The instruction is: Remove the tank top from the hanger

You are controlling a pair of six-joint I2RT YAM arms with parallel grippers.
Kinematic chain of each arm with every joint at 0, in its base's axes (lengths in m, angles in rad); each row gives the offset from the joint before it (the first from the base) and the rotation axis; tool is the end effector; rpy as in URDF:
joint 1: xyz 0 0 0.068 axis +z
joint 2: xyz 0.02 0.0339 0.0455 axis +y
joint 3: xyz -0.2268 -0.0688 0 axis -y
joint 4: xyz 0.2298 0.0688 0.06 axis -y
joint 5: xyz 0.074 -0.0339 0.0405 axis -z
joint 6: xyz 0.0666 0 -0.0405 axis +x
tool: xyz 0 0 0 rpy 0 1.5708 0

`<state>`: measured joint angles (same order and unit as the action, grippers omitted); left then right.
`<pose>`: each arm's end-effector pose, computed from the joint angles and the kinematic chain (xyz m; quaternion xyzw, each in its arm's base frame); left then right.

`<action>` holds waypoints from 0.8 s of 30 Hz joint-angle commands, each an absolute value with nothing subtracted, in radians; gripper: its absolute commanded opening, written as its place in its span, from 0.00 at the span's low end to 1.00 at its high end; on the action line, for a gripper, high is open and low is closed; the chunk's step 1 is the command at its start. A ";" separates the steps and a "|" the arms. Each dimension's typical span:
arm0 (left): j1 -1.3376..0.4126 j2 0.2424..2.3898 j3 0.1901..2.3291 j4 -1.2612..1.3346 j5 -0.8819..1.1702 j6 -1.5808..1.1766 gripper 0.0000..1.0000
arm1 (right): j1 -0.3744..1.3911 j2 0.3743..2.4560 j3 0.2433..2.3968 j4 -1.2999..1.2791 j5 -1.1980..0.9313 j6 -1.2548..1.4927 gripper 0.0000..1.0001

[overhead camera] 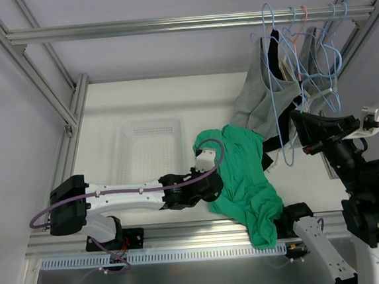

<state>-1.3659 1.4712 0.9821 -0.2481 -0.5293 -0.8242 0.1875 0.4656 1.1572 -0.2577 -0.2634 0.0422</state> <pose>0.0992 -0.3122 0.1958 0.1341 0.8787 -0.2378 0.3916 0.0769 0.0322 0.4662 -0.1491 0.5242 0.1660 0.8218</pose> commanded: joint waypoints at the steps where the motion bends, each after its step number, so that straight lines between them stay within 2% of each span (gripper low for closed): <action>1: -1.353 1.407 0.982 -0.324 -0.614 -0.878 0.28 | 0.189 0.485 1.308 -0.728 -0.293 -0.038 0.00; 2: -1.351 1.395 0.985 -0.328 -0.615 -0.864 0.39 | 0.189 0.488 1.324 -0.773 -0.296 -0.043 0.00; 3: -1.351 1.366 0.991 -0.333 -0.615 -0.845 0.75 | 0.190 0.492 1.334 -0.811 -0.307 -0.046 0.00; 4: -1.350 1.350 1.005 -0.350 -0.617 -0.813 0.97 | 0.189 0.506 1.342 -0.872 -0.317 -0.048 0.00; 10: -1.342 1.181 1.081 -0.432 -0.608 -0.689 0.99 | 0.190 0.593 1.402 -0.893 -0.269 -0.066 0.00; 13: -1.342 1.117 1.095 -0.457 -0.566 -0.629 0.98 | 0.189 0.705 1.471 -0.862 -0.252 -0.055 0.00; 24: -1.342 0.933 0.960 -0.489 -0.502 -0.643 0.99 | 0.228 1.154 1.770 -0.738 -0.189 -0.052 0.00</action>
<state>-1.3529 0.9508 0.9905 -0.4629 -0.5251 -0.6537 0.1951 1.0599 1.6558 -0.8143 -0.2256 -0.0387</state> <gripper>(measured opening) 0.985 0.043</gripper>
